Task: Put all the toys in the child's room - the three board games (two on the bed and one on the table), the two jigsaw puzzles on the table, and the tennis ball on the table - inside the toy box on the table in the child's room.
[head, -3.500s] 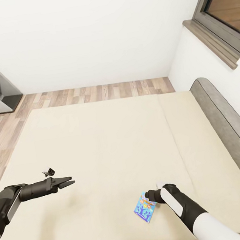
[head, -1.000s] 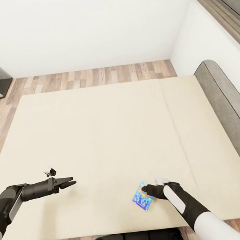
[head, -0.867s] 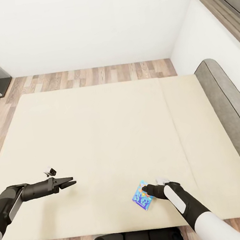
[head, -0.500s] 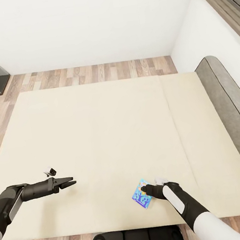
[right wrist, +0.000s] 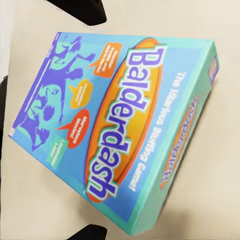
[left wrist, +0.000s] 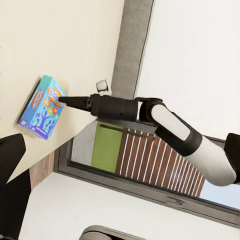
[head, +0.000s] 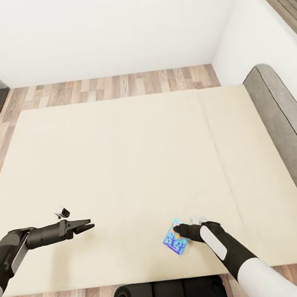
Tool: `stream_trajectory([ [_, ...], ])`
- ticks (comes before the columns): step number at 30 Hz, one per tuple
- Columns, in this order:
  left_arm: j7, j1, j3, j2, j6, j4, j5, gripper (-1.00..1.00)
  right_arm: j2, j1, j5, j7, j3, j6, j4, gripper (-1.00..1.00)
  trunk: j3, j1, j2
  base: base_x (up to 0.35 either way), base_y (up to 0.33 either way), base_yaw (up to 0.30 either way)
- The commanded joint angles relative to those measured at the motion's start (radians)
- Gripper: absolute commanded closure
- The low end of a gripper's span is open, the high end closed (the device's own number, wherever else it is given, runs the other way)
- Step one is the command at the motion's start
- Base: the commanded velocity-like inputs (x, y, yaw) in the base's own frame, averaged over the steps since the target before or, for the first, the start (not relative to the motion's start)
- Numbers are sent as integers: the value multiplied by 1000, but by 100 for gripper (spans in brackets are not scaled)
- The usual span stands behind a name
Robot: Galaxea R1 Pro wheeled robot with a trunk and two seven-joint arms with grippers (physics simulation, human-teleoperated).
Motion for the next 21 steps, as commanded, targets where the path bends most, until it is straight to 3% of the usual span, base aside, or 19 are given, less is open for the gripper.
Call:
stream_trajectory([
  [1,-3,-1,-5,1,11,0,4,-100,0,-3,-11,-10,3,0,-2,-100,-3,0,-2,0,0,0],
  [21,-3,-1,-4,0,10,0,4,-100,-1,-12,-9,-9,6,-9,-3,-100,-36,0,-2,0,0,0],
])
